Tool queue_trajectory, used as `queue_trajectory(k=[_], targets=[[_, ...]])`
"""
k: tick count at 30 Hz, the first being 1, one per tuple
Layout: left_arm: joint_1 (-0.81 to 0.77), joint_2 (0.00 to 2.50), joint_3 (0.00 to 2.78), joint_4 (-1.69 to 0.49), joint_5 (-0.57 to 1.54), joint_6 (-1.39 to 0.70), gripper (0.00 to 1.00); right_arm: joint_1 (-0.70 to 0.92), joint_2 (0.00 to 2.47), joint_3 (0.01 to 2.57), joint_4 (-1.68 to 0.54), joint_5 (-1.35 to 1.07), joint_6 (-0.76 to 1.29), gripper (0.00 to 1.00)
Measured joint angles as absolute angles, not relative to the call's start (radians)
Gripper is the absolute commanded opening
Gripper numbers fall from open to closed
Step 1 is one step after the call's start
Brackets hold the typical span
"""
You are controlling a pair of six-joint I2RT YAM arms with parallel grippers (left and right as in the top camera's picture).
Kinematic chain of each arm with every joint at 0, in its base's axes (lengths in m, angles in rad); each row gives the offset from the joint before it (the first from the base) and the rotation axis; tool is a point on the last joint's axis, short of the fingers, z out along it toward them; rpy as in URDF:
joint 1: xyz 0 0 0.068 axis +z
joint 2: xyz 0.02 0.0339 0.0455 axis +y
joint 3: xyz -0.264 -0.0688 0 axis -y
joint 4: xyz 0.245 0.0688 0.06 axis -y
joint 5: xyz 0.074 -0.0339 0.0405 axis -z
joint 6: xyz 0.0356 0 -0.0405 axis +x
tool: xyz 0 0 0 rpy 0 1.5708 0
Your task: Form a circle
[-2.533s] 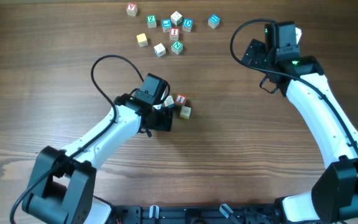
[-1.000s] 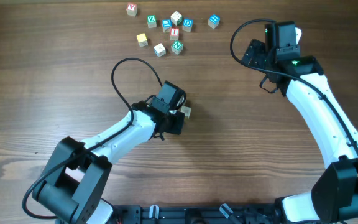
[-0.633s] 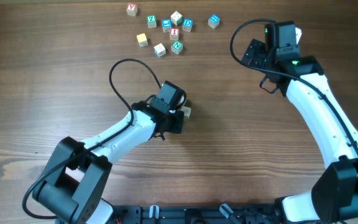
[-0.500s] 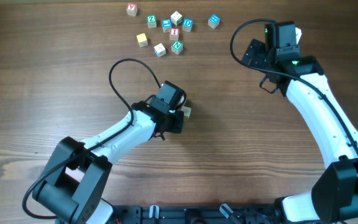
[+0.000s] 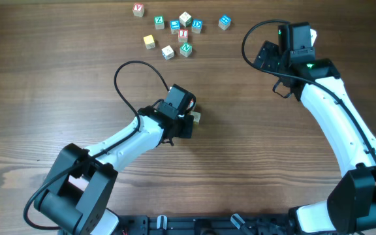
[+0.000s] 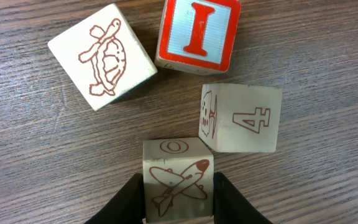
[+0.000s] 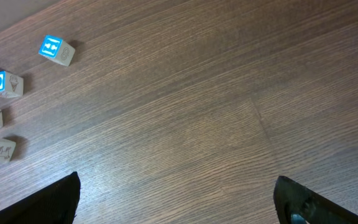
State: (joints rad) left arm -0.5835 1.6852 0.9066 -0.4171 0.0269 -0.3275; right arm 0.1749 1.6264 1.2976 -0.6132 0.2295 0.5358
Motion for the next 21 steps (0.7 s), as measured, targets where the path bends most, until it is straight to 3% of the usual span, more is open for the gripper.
queue_trajectory(k=[11, 15, 21], targets=[[-0.583, 1.685, 0.907, -0.417, 0.027, -0.328, 0.37, 0.175, 1.626, 1.298, -0.613, 0.229, 0.536, 1.00], [-0.583, 1.685, 0.907, -0.416, 0.027, -0.327, 0.31, 0.175, 1.626, 1.298, -0.613, 0.229, 0.536, 1.00], [-0.583, 1.685, 0.907, -0.414, 0.023, -0.327, 0.32, 0.175, 1.626, 1.298, -0.613, 0.229, 0.536, 1.00]])
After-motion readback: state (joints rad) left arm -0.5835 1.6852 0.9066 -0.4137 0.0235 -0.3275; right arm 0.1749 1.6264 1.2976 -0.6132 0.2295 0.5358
